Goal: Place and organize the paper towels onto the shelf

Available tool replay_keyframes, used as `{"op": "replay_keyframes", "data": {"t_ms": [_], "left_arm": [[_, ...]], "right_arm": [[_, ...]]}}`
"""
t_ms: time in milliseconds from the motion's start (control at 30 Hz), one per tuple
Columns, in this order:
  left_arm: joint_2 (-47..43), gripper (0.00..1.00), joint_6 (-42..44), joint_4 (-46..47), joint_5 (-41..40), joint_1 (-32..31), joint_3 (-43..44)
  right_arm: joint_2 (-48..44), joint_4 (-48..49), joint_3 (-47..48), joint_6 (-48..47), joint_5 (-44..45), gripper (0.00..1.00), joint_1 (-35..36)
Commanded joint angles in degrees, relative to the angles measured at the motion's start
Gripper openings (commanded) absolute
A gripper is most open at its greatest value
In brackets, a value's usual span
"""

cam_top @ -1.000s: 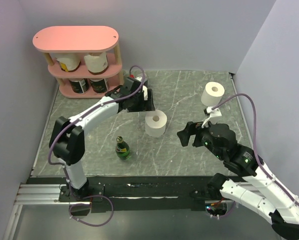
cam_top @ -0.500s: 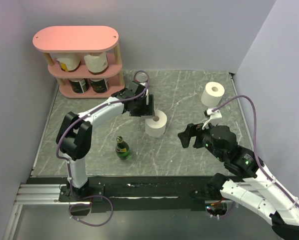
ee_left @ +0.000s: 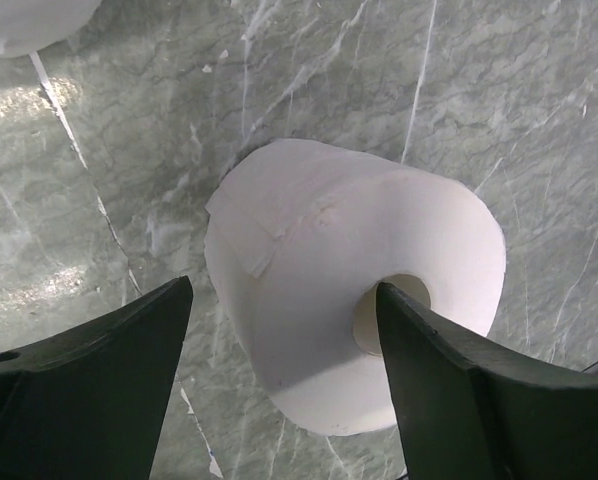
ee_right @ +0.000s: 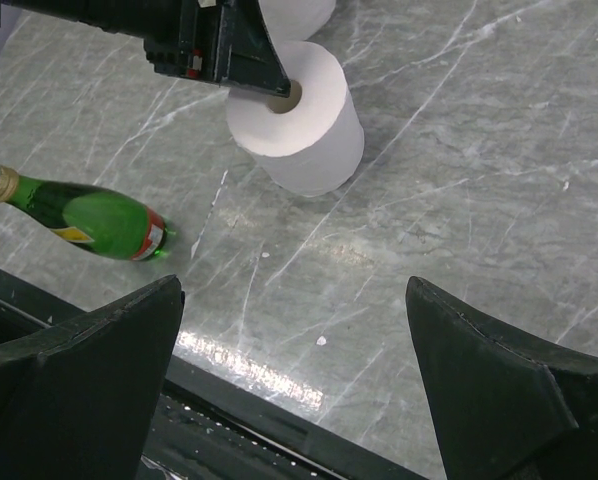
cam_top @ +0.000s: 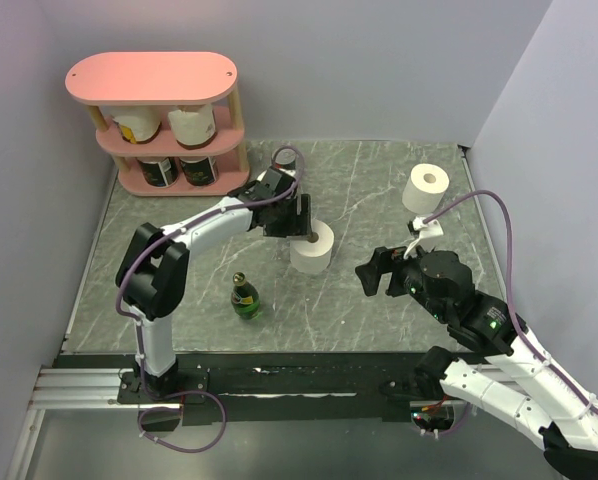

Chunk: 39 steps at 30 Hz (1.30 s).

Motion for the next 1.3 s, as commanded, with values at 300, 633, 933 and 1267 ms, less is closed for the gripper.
{"op": "replay_keyframes", "data": {"t_ms": [300,633,933,1267], "left_arm": [[-1.05,0.51,-0.97,0.00,-1.64,-1.08,0.67],[-9.31,0.35,-4.66,-12.39,-7.28,3.39,12.36],[-20.39,0.38,-3.44,-17.84,-3.94,17.36,22.73],[-18.12,0.36,-2.03,-24.61,3.34,37.57,43.30]], "right_arm": [[-0.94,1.44,-0.72,0.46,0.92,1.00,-0.04],[-0.86,0.57,0.95,-0.15,0.65,1.00,0.05],[-0.95,0.74,2.97,-0.07,0.83,1.00,0.05],[2.40,-3.21,8.24,1.34,-1.45,0.99,0.05]]}}
